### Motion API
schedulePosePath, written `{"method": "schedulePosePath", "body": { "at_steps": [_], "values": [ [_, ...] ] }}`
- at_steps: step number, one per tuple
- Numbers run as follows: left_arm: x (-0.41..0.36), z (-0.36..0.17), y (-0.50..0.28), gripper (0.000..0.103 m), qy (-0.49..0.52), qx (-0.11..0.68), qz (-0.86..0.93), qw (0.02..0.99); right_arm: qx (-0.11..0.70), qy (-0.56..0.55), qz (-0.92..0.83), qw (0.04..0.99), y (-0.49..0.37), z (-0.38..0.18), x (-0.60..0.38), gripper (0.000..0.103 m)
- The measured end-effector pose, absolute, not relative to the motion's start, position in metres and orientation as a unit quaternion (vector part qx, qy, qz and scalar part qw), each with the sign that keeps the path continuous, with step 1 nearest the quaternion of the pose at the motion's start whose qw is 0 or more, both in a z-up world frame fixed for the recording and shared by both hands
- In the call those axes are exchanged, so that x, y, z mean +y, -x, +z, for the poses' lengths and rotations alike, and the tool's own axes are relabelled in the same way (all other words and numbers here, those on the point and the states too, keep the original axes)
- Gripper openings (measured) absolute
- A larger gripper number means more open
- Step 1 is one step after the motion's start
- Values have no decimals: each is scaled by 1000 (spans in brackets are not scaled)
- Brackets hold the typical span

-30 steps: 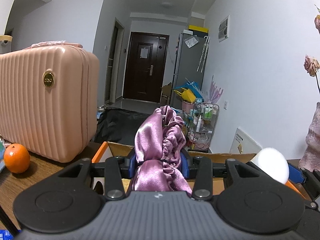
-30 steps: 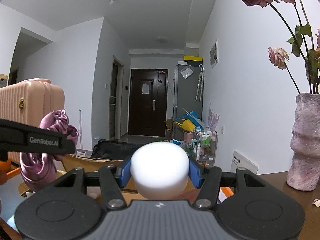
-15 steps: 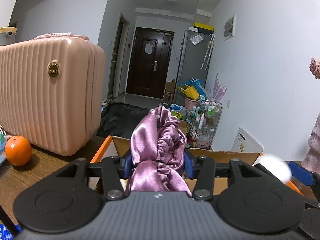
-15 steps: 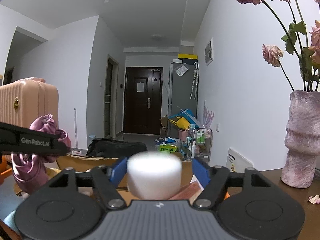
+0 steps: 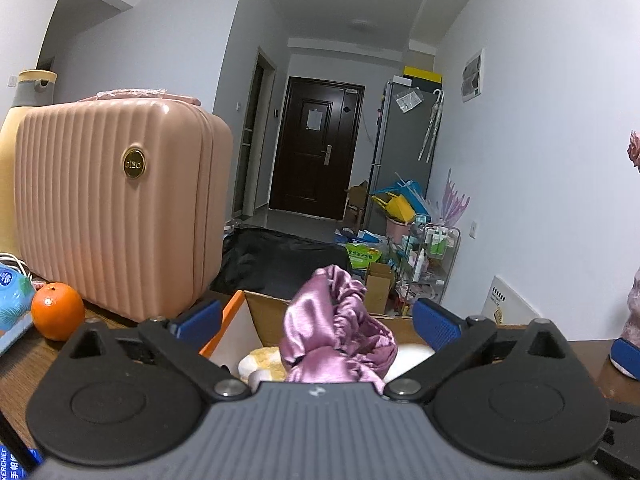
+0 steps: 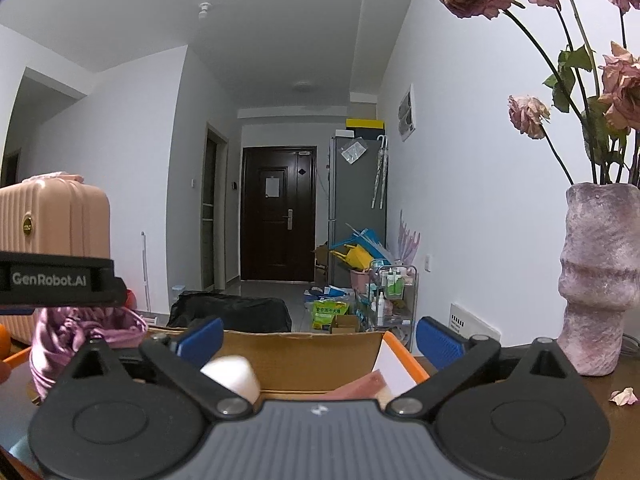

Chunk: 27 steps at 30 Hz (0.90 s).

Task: Organize soft objects
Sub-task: 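Open both grippers to drop the scrunchie and sponge into the box, then raise both grippers out of the box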

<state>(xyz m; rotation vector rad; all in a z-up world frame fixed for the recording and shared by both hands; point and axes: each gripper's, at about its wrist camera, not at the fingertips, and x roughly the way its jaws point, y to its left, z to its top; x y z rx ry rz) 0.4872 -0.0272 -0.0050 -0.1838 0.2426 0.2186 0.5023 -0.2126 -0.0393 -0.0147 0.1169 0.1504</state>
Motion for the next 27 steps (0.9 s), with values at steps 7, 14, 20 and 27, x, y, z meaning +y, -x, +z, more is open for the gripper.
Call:
{"method": "schedulePosePath", "body": {
  "at_steps": [7, 14, 20, 27],
  "values": [
    [-27, -7, -485, 103, 90, 122, 109, 982, 54, 15, 76, 996, -497, -40, -214, 103],
    [-28, -9, -481, 103, 85, 120, 108, 983, 53, 16, 65, 996, -488, -39, -221, 103],
    [-25, -11, -475, 103, 90, 132, 84, 984, 50, 17, 55, 997, -477, -39, -225, 103],
    [-28, -14, -457, 103, 85, 142, 52, 985, 49, 18, 47, 998, -458, -39, -232, 103]
  ]
}}
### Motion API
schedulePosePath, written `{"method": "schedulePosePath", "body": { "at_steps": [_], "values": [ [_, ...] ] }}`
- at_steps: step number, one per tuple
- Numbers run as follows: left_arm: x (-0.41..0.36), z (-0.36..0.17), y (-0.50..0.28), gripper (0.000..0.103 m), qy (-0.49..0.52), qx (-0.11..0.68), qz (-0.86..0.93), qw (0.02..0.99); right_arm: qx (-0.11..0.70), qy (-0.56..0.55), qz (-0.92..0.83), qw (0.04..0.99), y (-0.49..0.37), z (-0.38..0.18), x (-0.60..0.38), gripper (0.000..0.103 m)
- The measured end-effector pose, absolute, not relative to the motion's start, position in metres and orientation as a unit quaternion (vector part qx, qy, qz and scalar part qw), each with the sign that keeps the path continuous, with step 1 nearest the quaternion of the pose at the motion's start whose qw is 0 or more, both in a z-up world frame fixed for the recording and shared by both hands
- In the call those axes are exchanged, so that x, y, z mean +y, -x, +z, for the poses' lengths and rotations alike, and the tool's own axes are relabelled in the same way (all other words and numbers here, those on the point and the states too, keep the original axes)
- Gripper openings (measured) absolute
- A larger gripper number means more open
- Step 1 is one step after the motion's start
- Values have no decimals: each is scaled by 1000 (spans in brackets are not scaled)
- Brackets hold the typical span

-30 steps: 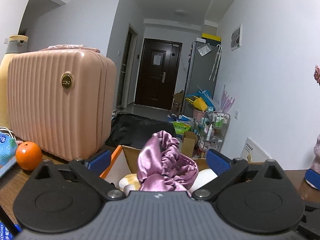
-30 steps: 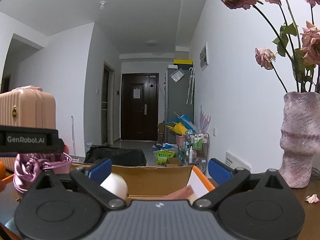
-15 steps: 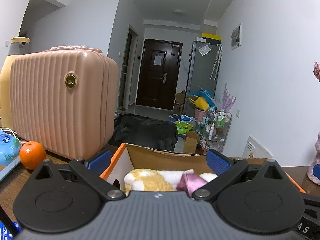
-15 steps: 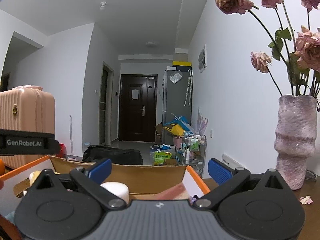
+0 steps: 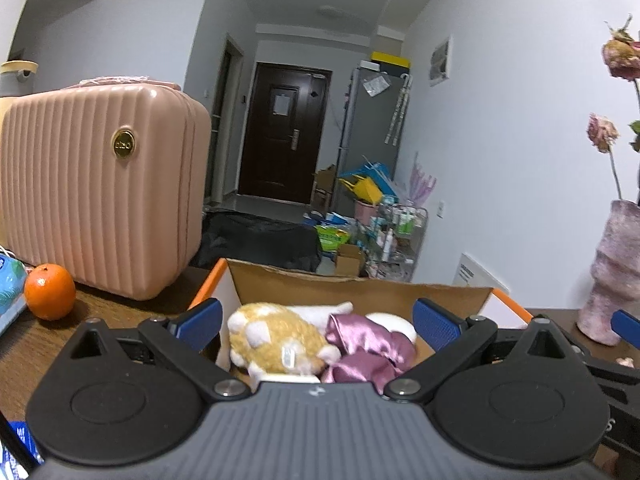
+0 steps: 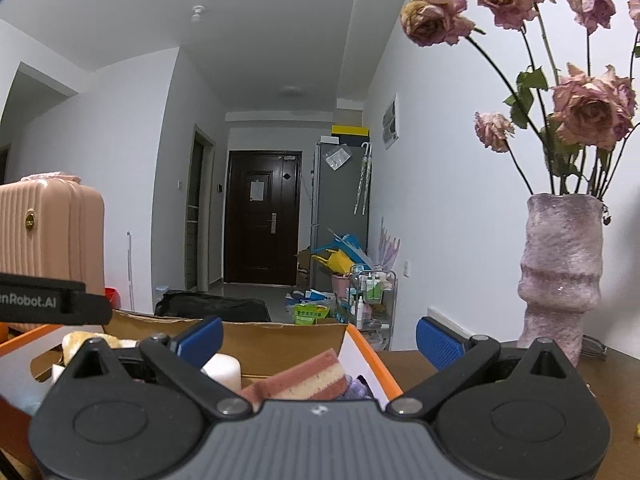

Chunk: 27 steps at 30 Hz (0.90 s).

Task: Organize soft objects
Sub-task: 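Raise both grippers out of the box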

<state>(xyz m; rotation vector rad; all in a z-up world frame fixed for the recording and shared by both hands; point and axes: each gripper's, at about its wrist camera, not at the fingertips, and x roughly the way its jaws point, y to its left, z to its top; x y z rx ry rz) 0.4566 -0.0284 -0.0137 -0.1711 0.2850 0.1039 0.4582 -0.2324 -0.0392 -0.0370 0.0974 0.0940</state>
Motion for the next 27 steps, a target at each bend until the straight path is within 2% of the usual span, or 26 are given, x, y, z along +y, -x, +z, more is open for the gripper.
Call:
{"method": "schedulePosePath", "body": {
  "at_steps": [27],
  "values": [
    [-26, -15, -357, 103, 73, 156, 9, 985, 66, 26, 37, 997, -351, -38, -233, 103]
  ]
}}
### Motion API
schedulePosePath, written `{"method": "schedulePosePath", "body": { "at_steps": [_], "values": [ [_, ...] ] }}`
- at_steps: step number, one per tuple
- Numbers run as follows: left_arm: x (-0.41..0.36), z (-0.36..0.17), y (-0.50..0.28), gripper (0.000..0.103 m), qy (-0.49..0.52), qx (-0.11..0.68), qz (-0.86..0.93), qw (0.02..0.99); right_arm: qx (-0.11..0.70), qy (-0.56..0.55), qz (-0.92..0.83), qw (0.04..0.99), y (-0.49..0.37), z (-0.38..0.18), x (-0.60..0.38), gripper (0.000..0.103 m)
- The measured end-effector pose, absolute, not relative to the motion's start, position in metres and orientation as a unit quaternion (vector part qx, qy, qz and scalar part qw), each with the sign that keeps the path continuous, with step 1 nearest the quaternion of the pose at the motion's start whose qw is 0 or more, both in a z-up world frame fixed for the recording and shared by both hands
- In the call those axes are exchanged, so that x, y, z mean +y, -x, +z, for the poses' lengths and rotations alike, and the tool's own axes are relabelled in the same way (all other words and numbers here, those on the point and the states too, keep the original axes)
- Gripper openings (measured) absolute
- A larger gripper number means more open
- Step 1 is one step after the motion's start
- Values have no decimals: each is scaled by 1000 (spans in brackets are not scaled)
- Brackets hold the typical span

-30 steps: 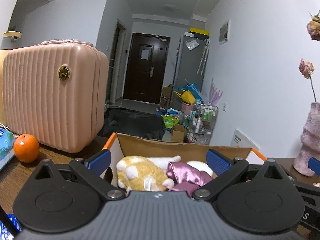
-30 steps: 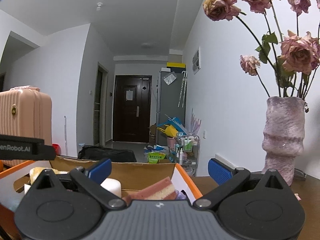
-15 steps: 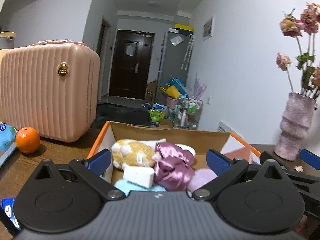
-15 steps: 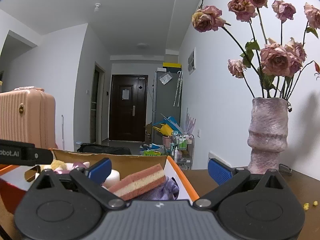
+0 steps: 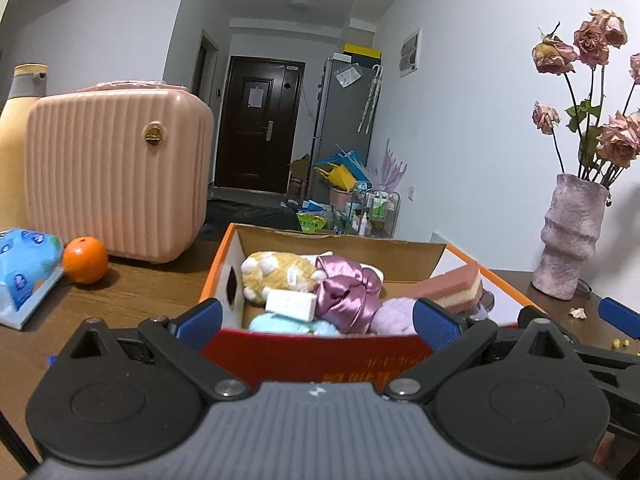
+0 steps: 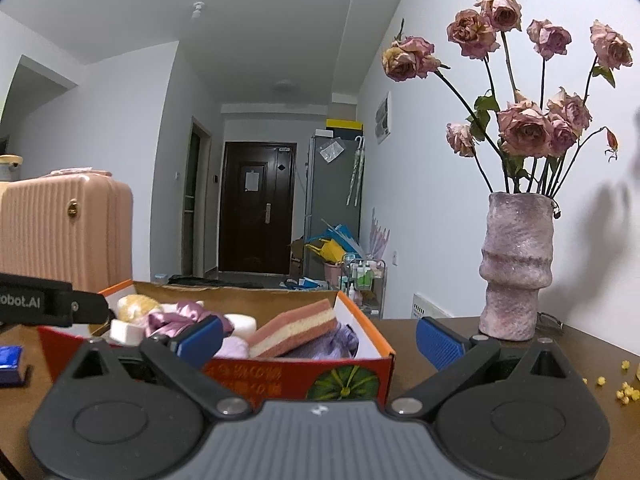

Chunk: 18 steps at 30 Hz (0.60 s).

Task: Organize soft objects
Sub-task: 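Raise both grippers out of the box, then move the right gripper toward the mesh bath puff while the left gripper approaches the blue tissue pack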

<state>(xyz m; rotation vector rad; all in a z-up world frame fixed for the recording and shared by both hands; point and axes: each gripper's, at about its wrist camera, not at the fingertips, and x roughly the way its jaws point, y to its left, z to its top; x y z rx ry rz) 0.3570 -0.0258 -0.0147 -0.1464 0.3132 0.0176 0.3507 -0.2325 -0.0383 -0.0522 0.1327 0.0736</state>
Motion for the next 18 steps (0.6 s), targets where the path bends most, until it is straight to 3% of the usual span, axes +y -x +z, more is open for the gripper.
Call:
{"method": "schedulePosePath", "body": {
  "at_steps": [18],
  "values": [
    [-2, -17, -288, 103, 37, 178, 29, 983, 83, 34, 62, 994, -277, -38, -210, 103]
  ]
}}
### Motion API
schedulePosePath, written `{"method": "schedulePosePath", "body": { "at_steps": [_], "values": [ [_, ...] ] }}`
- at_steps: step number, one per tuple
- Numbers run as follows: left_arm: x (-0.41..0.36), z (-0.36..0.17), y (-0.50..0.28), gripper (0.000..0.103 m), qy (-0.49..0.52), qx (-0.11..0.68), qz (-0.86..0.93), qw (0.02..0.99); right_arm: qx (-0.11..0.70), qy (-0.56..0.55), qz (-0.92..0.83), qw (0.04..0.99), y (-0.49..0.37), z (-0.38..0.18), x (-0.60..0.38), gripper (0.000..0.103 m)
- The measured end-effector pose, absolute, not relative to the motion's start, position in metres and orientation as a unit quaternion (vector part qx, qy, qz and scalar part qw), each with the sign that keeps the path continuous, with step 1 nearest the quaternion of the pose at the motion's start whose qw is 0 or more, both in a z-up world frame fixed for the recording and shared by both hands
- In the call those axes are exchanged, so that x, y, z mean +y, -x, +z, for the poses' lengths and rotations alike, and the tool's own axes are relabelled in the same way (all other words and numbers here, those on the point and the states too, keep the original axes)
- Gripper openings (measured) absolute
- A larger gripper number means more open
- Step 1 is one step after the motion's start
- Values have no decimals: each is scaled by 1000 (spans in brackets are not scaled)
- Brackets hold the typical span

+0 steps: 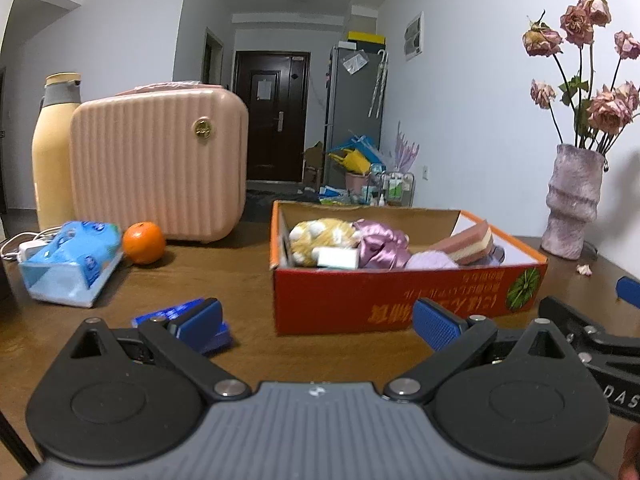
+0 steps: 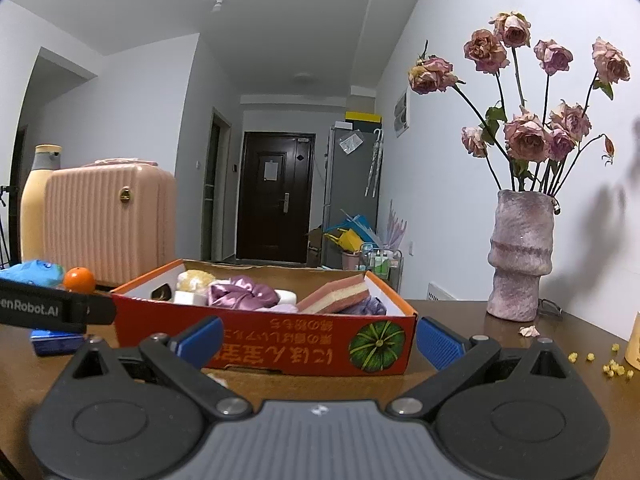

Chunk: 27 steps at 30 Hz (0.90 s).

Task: Organize soft objects
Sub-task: 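Move the right gripper toward the mesh bath puff while the left gripper approaches the blue tissue pack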

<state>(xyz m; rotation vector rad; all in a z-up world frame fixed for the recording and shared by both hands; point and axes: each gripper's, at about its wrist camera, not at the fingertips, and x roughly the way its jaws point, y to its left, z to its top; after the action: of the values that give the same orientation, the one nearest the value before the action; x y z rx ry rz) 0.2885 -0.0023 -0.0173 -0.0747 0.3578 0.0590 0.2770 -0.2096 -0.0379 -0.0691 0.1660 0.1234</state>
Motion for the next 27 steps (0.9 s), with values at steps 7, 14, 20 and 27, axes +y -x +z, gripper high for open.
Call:
{"method": "schedulePosePath", "body": {
  "at_steps": [7, 14, 20, 27],
  "values": [
    [14, -20, -260, 103, 26, 188, 33, 981, 90, 33, 68, 993, -252, -37, -201, 103],
    [28, -20, -234, 103, 19, 191, 36, 981, 104, 32, 84, 990, -232, -38, -191, 103],
    [39, -20, -219, 103, 17, 195, 41, 980, 125, 24, 98, 987, -224, -39, -186, 103],
    [51, -20, -208, 103, 19, 200, 47, 978, 135, 24, 104, 985, -222, -40, -182, 103]
  ]
}}
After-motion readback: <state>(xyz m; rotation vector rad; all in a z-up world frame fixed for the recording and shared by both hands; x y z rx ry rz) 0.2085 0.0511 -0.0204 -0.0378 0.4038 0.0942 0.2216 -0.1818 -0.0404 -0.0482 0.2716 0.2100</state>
